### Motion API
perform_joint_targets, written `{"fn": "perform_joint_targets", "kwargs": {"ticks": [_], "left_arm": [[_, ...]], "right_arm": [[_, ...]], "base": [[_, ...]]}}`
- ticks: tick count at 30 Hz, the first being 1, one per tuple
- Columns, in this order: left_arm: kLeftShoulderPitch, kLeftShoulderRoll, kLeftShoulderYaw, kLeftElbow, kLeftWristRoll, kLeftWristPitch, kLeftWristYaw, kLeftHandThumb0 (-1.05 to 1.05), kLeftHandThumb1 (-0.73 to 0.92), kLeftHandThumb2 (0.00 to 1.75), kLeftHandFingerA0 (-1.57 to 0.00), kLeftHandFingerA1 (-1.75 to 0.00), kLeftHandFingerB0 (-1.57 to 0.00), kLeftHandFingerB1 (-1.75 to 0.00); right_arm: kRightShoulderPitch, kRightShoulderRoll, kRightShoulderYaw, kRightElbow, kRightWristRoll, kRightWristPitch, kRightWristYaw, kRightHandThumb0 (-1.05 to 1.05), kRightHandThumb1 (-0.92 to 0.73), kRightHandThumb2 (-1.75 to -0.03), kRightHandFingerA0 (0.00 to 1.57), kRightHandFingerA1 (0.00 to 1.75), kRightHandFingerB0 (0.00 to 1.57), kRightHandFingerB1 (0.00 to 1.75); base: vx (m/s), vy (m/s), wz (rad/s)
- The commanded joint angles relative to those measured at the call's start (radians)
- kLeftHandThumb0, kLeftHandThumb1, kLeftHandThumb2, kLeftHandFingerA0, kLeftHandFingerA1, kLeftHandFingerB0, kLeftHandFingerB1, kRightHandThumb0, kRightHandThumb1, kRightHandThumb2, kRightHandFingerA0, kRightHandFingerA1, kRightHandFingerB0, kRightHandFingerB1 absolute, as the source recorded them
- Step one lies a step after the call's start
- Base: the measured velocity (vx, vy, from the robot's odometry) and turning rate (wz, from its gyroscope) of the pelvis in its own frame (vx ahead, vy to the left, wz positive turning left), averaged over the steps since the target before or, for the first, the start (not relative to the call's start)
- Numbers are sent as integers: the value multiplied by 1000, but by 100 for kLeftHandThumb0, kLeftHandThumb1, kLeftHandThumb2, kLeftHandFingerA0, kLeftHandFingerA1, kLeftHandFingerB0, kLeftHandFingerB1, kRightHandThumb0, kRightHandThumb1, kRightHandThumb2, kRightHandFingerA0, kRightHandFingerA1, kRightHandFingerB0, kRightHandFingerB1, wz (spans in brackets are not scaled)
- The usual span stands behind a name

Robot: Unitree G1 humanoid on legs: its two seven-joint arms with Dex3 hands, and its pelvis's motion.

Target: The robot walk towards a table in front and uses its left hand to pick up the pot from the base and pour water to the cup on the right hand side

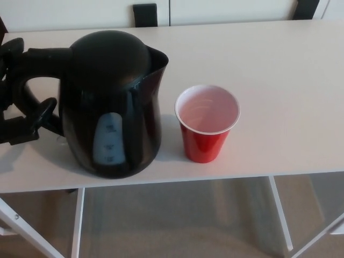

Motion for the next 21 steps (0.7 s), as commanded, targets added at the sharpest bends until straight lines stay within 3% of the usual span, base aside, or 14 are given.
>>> {"fn": "perform_joint_targets", "kwargs": {"ticks": [1,3,4,5,6,10,11,14,15,16,21], "left_arm": [[-10,-7,-3,10,28,3,31,-28,35,89,-1,-47,0,-48],[-10,-7,-3,10,28,3,32,-28,35,89,-1,-47,0,-48],[-30,-20,12,24,15,1,52,-48,42,64,-19,-37,-10,-33],[-33,-22,15,26,14,0,54,-48,42,64,-19,-37,-10,-33],[-39,-23,15,29,21,3,66,-47,43,65,-21,-38,-11,-33],[-43,-25,17,32,26,3,72,-47,43,65,-21,-38,-11,-33],[-61,-33,29,50,33,-1,107,-46,45,67,-29,-41,-17,-36],[-71,-37,35,62,39,-4,123,-46,45,67,-29,-41,-17,-36],[-101,-64,54,101,64,-30,213,-33,59,57,-62,-43,-51,-40],[-127,-82,71,130,70,-36,264,-33,61,58,-68,-46,-58,-43],[-161,-93,95,176,71,-52,283,-31,63,59,-74,-51,-62,-46]], "right_arm": [[-3,-3,-11,-11,19,12,-17,-14,-48,-95,7,52,2,46],[-3,-2,-11,-12,19,13,-18,-14,-48,-95,7,52,2,46],[-2,1,-4,-36,19,22,-18,-14,-49,-95,12,56,1,46],[-2,2,-3,-40,19,24,-19,-14,-49,-95,12,56,1,46],[-10,7,-13,-36,30,31,-30,-15,-73,-61,10,47,12,35],[-13,11,-20,-39,35,39,-36,-15,-73,-61,10,47,12,35],[-20,6,-15,-25,27,33,-33,-15,-47,-94,11,54,3,47],[-24,4,-14,-19,23,31,-32,-15,-47,-94,11,54,3,47],[-26,1,-13,-21,23,35,-32,-14,-49,-95,9,53,3,46],[-27,-3,-13,-15,22,33,-25,-14,-51,-96,7,52,4,47],[-34,-9,-13,8,21,25,-11,-16,-51,-96,8,52,6,48]], "base": [[0,0,0],[0,0,0],[0,0,0],[0,0,0],[0,0,0],[0,0,0],[0,0,0],[0,0,0],[0,0,0],[0,0,0],[0,0,0]]}}
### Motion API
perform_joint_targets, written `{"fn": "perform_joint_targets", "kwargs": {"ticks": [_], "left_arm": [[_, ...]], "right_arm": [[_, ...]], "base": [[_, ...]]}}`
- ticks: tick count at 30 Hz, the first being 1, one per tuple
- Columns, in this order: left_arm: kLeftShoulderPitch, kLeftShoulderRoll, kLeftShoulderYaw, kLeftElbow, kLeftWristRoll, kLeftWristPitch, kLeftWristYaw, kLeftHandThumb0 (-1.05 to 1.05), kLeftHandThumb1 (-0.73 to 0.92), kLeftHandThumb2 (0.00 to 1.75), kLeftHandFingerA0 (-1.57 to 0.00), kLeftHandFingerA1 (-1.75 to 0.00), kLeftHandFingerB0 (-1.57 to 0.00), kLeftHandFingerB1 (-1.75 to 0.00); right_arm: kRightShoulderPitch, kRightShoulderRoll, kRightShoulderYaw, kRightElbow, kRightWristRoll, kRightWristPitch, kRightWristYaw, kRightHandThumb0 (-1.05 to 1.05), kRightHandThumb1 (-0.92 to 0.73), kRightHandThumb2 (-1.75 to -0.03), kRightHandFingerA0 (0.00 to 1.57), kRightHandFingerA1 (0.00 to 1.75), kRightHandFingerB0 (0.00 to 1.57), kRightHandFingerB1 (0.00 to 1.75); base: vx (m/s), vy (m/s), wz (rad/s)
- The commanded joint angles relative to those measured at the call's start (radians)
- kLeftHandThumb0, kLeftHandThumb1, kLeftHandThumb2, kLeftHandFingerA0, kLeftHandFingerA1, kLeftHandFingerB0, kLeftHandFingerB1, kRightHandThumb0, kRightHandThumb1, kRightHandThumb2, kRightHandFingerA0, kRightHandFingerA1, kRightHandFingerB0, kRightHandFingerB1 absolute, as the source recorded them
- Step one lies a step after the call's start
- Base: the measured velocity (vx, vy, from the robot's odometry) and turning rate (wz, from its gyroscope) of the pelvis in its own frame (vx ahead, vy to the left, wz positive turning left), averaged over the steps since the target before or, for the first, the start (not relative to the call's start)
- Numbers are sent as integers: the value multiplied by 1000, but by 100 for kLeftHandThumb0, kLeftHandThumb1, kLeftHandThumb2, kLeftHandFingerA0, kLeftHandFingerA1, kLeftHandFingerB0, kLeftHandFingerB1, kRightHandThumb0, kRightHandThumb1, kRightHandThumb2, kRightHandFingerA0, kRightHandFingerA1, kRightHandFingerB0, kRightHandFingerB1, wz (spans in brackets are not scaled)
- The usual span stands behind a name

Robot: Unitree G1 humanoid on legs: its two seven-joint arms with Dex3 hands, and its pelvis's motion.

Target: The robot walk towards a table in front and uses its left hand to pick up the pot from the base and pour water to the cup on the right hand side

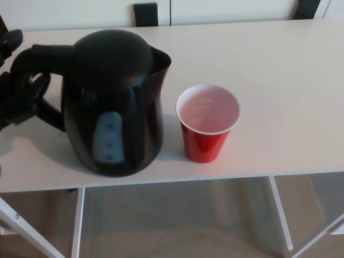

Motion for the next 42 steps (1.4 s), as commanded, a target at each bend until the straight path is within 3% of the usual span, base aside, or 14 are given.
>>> {"fn": "perform_joint_targets", "kwargs": {"ticks": [1,5,6,12,13,14,19,20,27,28,30,31,34,42], "left_arm": [[-93,-10,55,119,41,-50,175,-28,71,61,-87,-57,-70,-50],[-167,8,60,229,67,-66,214,-26,73,62,-91,-65,-83,-60],[-221,28,46,292,93,-45,233,-23,78,62,-94,-89,-89,-73],[-284,43,35,386,88,-80,210,-24,78,62,-91,-96,-86,-80],[-295,44,32,384,71,-62,169,-23,80,66,-83,-136,-74,-104],[-302,45,29,387,65,-61,149,-22,79,66,-82,-139,-73,-106],[-301,39,25,389,58,-78,126,-22,78,65,-78,-138,-70,-105],[-297,36,23,383,58,-77,125,-21,78,65,-78,-134,-72,-99],[-283,23,21,351,51,-73,108,-19,77,65,-79,-135,-74,-100],[-278,17,22,334,45,-65,106,-20,76,64,-80,-134,-75,-101],[-275,14,23,324,44,-60,105,-20,76,64,-80,-134,-75,-101],[-252,3,19,272,23,-41,73,-22,79,63,-76,-137,-70,-105],[-214,-26,4,152,3,-13,46,-20,79,63,-75,-156,-69,-113],[-186,-65,-18,-57,-38,73,8,-23,79,63,-73,-159,-68,-116]], "right_arm": [[-1,-12,-1,2,9,12,-3,-17,-46,-92,12,54,6,48],[8,-2,4,-30,14,21,-7,-15,-49,-94,10,53,4,47],[-27,-20,-3,34,14,3,8,-16,-46,-92,12,54,6,48],[-28,-22,2,7,23,5,36,-19,-47,-93,7,52,1,46],[-13,-18,20,-67,21,49,14,-28,-73,-63,10,40,8,27],[-9,-17,29,-98,19,67,6,-28,-71,-64,9,39,8,25],[-12,-23,29,-93,22,59,20,-30,-71,-62,8,40,8,29],[-11,-21,27,-99,24,59,20,-26,-50,-97,1,50,0,47],[-20,-32,33,-100,17,61,29,-29,-51,-97,4,52,4,49],[-16,-27,35,-120,18,71,15,-32,-73,-61,12,51,12,38],[-14,-25,35,-128,19,76,9,-32,-73,-61,12,51,12,38],[-10,-21,34,-140,25,85,6,-27,-52,-97,8,54,4,49],[-17,-29,42,-125,14,76,19,-28,-53,-98,3,52,2,48],[-23,-35,51,-137,11,81,6,-29,-52,-97,7,53,3,48]], "base": [[0,0,0],[0,0,0],[0,0,0],[0,0,0],[0,0,0],[0,0,0],[0,0,0],[0,0,0],[0,0,0],[0,0,0],[0,0,0],[0,0,0],[0,0,0],[0,0,0]]}}
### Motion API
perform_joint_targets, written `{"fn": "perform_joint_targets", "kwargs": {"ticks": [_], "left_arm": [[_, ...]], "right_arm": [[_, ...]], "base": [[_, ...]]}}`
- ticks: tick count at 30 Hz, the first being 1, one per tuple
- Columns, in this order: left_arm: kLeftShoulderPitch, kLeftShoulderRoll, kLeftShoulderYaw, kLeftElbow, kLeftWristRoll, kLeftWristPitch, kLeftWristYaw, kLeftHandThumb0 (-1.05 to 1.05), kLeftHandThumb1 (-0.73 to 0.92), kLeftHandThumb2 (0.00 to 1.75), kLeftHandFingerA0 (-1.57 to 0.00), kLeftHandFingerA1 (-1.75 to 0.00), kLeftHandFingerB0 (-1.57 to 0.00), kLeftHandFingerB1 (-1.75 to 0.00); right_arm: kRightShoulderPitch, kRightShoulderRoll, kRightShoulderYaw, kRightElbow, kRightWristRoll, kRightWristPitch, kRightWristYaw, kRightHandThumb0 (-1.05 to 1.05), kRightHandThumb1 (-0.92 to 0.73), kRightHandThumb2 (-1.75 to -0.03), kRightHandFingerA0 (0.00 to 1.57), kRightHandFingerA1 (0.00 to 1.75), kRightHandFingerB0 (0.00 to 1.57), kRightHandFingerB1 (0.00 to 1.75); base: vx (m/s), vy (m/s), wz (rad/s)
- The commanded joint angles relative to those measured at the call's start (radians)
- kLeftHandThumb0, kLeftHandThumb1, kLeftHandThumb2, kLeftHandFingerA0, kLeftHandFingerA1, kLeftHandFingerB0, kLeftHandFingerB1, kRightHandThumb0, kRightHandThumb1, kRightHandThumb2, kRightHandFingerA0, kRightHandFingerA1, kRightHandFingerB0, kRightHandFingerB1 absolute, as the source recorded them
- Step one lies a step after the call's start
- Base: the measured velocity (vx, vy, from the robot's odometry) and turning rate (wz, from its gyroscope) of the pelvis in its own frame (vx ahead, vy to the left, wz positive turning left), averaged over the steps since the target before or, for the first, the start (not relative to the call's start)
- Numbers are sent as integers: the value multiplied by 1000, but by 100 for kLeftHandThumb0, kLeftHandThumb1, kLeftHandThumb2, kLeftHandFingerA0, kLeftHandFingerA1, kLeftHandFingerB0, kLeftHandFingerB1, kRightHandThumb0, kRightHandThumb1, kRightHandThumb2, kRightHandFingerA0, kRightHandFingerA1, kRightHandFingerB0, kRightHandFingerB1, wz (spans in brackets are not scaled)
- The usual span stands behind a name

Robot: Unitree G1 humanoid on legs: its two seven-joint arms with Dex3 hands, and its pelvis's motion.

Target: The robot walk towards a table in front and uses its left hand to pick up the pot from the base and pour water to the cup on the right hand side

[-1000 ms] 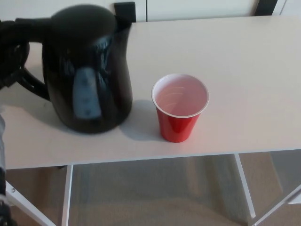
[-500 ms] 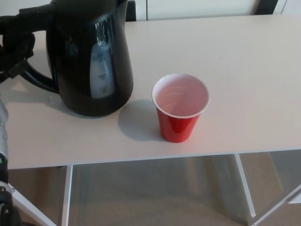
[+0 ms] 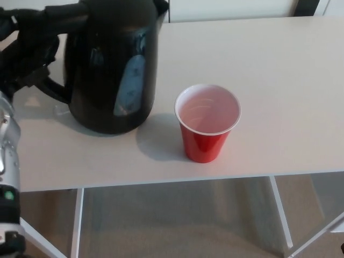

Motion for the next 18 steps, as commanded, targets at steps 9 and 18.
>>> {"fn": "perform_joint_targets", "kwargs": {"ticks": [9,18], "left_arm": [[-4,17,5,-208,-89,127,-84,-25,76,66,-69,-156,-69,-116],[-7,44,26,-217,-96,141,-114,-22,79,63,-72,-158,-68,-117]], "right_arm": [[-11,-24,-5,-14,4,22,-19,-30,-74,-62,15,57,16,41],[-26,-20,-13,-9,19,43,-24,-31,-76,-62,14,57,16,42]], "base": [[0,0,0],[0,0,0]]}}
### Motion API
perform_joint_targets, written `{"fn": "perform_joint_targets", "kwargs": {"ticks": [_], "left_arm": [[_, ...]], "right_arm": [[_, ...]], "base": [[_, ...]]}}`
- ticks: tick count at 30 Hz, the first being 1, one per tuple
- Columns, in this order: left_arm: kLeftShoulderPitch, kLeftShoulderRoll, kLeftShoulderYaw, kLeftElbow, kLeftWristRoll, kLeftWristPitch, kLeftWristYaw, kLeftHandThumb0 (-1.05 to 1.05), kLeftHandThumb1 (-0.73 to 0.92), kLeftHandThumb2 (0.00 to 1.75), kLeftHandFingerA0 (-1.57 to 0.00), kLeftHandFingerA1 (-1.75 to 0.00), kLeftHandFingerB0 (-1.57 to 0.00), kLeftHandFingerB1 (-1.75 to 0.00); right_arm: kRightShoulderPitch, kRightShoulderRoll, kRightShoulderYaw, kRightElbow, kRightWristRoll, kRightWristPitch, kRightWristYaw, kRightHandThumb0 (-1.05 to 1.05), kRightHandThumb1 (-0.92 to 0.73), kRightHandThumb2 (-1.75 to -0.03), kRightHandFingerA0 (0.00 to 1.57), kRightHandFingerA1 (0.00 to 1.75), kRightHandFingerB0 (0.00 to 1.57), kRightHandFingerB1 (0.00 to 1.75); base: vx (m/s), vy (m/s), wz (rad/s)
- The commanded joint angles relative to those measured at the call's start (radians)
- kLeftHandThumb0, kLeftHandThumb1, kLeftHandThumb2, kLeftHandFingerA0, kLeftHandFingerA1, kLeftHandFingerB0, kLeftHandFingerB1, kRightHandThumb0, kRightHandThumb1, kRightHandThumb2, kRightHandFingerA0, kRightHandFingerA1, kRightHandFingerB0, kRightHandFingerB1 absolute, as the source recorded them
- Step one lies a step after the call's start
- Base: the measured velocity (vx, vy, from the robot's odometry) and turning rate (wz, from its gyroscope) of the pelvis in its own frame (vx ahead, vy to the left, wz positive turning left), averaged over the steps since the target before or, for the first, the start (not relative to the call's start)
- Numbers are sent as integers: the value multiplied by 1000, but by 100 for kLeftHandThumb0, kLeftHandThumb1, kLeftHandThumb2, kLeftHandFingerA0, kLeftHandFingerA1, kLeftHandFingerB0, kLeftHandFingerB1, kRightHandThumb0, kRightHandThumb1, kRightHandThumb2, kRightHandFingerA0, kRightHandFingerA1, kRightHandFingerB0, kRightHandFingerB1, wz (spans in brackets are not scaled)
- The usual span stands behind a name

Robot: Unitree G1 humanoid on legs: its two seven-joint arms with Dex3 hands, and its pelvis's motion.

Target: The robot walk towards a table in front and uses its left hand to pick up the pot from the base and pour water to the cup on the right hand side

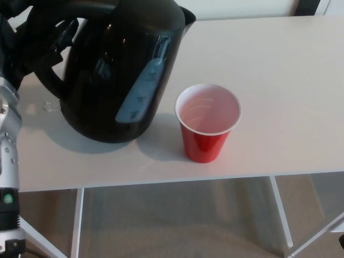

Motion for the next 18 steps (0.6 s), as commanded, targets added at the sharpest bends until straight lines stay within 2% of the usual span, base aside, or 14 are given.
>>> {"fn": "perform_joint_targets", "kwargs": {"ticks": [1,5,6,10,11,16,17,18], "left_arm": [[-18,37,28,-27,-45,10,-30,-22,79,63,-72,-158,-68,-117],[-13,77,32,-47,-39,37,-54,-22,78,63,-73,-157,-67,-118],[-13,85,30,-47,-34,32,-59,-22,78,63,-74,-157,-67,-118],[-10,98,25,-43,-30,12,-73,-21,78,63,-75,-155,-68,-117],[-10,121,13,-40,-11,-14,-96,-21,77,63,-77,-152,-71,-113],[-9,166,-33,-59,44,-41,-113,-22,79,63,-74,-149,-70,-111],[-8,186,-54,-66,70,-55,-122,-22,81,64,-72,-150,-71,-110],[-8,206,-77,-70,104,-77,-125,-24,80,64,-73,-150,-71,-110]], "right_arm": [[-6,-14,-14,-2,19,32,-17,-31,-76,-62,14,57,16,42],[-6,-17,-7,-9,10,24,-13,-29,-76,-62,13,53,15,41],[-10,-20,-8,0,8,19,-9,-31,-74,-62,13,57,15,42],[-13,-19,-10,2,9,21,-14,-29,-75,-62,14,57,16,42],[-17,-22,-10,-4,14,30,-8,-29,-75,-62,14,60,14,41],[-27,-20,-13,-1,14,31,-19,-31,-73,-62,13,58,15,42],[-28,-19,-11,-7,15,32,-18,-27,-51,-97,7,54,6,50],[-30,-19,-10,-7,14,30,-16,-27,-50,-96,8,55,7,51]], "base": [[0,0,0],[0,0,0],[0,0,0],[0,0,0],[0,0,0],[0,0,0],[0,0,0],[0,0,0]]}}
